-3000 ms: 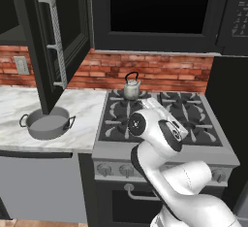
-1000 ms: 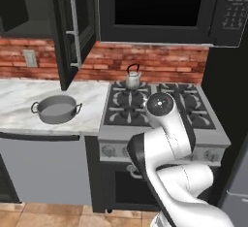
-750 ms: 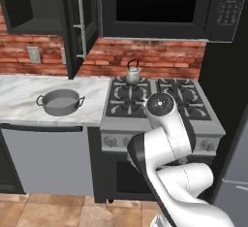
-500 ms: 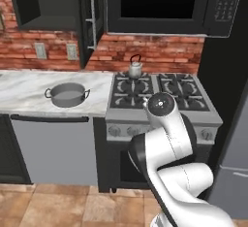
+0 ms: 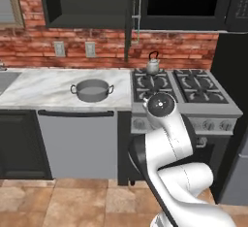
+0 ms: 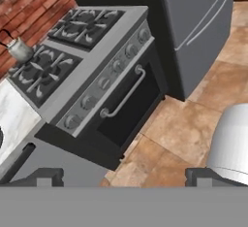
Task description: Pick the kettle from the cabinet and place it on a stove burner. Then pick the pot from the counter and place it on another stove burner. Finally, turn both burners on.
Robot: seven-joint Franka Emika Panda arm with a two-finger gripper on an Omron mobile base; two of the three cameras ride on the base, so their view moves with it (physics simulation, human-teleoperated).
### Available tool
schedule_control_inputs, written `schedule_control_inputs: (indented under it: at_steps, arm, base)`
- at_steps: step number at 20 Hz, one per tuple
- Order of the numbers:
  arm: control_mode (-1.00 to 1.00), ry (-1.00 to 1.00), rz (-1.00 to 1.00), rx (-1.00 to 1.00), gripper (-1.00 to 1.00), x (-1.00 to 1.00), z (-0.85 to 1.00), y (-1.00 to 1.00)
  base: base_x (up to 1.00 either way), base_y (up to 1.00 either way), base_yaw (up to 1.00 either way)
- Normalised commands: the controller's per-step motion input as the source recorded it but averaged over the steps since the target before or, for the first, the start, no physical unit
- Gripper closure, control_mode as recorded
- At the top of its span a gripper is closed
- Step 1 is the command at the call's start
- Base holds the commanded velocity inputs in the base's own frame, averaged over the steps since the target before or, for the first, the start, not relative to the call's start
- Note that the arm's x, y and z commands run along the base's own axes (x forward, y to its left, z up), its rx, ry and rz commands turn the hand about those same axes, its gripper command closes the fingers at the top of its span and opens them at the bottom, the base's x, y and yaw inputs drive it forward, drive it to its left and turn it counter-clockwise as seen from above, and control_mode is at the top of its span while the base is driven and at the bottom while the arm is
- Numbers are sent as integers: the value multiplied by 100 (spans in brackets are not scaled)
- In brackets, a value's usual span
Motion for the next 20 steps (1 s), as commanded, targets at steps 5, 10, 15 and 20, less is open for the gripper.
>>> schedule_control_inputs:
  at_steps: [5, 10, 15, 20]
  arm:
    - [100, 0, 0, 0, -100, 0, 0, 0]
    - [100, 0, 0, 0, -100, 0, 0, 0]
    - [100, 0, 0, 0, -100, 0, 0, 0]
    - [100, 0, 0, 0, -100, 0, 0, 0]
  base:
    - [12, 68, -21]
    - [23, 62, -22]
    - [34, 52, -24]
    - [45, 41, -26]
